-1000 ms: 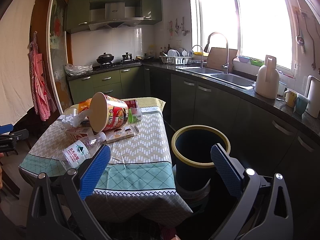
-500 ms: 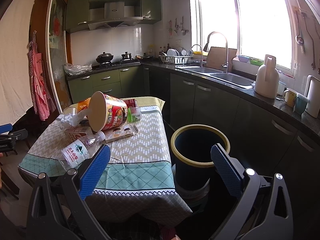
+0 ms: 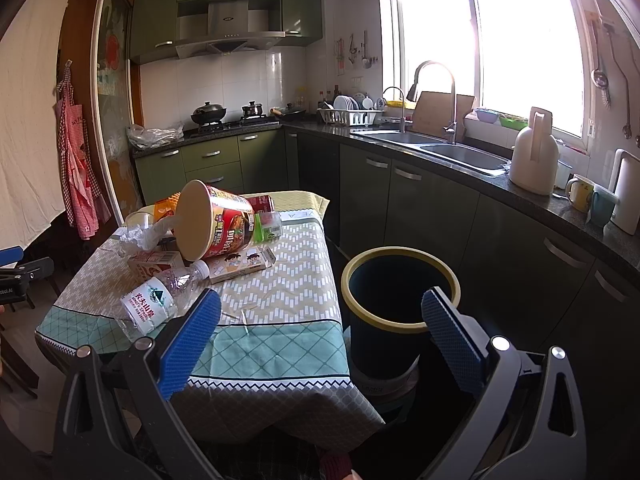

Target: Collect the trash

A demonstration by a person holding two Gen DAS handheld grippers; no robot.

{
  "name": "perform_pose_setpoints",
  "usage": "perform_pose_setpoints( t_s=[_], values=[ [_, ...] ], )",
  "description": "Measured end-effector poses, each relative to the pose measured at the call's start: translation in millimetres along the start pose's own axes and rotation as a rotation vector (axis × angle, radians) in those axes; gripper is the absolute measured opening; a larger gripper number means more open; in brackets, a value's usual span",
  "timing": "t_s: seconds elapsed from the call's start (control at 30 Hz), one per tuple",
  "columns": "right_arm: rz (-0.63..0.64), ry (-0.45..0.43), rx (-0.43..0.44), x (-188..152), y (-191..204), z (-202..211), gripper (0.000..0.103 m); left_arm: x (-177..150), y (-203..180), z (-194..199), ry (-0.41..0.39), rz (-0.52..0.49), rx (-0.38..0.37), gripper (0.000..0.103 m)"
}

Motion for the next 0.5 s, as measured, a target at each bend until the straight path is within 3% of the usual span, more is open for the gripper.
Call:
perform_pose_setpoints(
  t_s=[0.37,0.5],
  values=[
    [0.008,0.003,-0.003,1,2,-2,0.099,1,-1,-1,0.002,0.001,0.003,0.097],
    [0.083,-0.023,-0.021,15,13,-3,0.099,3,1,-7,0.014,-0.006,0.012,0.097]
  ],
)
Point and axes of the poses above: each gripper's, at about its wrist camera, not at the fingertips, and z roughly against the way its jaws point, y to its left, x to its top, the point moved 4 cm from there along -z, roughly the way its jaws point, and after that the axes turned 1 degree about z, right-handed, at the moved point
